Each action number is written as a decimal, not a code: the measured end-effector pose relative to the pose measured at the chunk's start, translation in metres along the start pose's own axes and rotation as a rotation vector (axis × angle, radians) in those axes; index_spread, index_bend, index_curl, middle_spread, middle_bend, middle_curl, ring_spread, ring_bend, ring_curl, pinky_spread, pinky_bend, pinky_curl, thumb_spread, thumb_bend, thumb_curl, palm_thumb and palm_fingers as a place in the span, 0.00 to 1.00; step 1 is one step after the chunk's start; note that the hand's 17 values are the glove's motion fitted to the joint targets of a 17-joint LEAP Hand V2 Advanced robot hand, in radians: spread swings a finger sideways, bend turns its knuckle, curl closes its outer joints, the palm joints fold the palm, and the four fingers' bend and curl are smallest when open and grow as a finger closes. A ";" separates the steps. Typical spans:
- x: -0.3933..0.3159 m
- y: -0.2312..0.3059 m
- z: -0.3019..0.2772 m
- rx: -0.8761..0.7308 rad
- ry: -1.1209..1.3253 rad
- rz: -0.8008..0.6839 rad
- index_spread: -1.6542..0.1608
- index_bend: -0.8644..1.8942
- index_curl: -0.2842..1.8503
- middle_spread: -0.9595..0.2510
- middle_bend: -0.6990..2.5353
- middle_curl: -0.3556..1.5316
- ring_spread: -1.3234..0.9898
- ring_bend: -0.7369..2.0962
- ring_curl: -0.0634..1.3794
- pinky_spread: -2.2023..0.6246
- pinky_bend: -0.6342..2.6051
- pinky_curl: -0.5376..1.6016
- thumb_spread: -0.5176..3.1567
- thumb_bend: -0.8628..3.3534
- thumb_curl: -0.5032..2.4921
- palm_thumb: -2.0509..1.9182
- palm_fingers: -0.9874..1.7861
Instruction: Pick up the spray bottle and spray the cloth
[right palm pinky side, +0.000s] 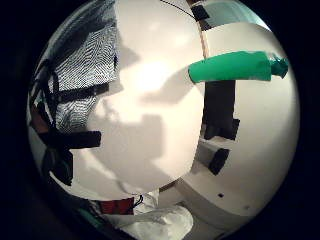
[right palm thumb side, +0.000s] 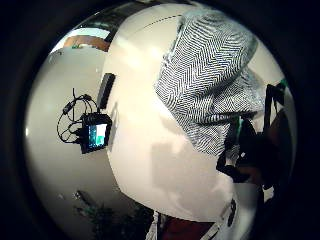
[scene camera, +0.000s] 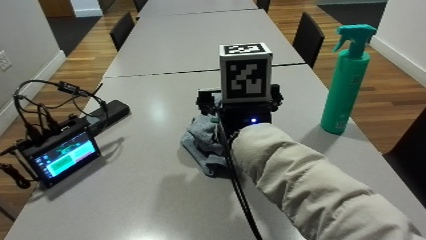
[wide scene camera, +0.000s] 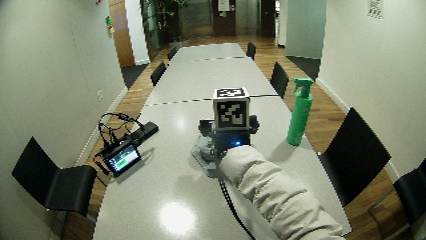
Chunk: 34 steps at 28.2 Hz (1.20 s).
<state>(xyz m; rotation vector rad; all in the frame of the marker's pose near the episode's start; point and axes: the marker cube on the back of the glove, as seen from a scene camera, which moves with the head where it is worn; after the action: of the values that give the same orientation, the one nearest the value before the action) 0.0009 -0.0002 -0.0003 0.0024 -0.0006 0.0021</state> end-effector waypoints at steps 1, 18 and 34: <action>0.000 0.000 0.000 0.000 0.000 0.001 0.86 0.43 0.17 0.76 0.36 0.25 0.54 0.47 0.13 0.74 0.38 0.30 0.21 0.31 0.22 0.69 0.97; -0.003 0.026 0.002 -0.019 -0.112 -0.110 0.81 0.46 0.29 0.73 0.43 0.38 0.51 0.56 0.32 0.71 0.46 0.43 0.31 0.28 0.28 0.73 0.86; 0.207 0.013 0.039 0.505 -1.221 -0.039 0.75 0.39 0.33 0.77 0.40 0.40 0.53 0.42 0.32 0.77 0.30 0.42 0.34 0.25 0.31 0.76 0.35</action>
<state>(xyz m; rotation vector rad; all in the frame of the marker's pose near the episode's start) 0.2083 0.0136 0.0384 0.5080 -1.2212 -0.0386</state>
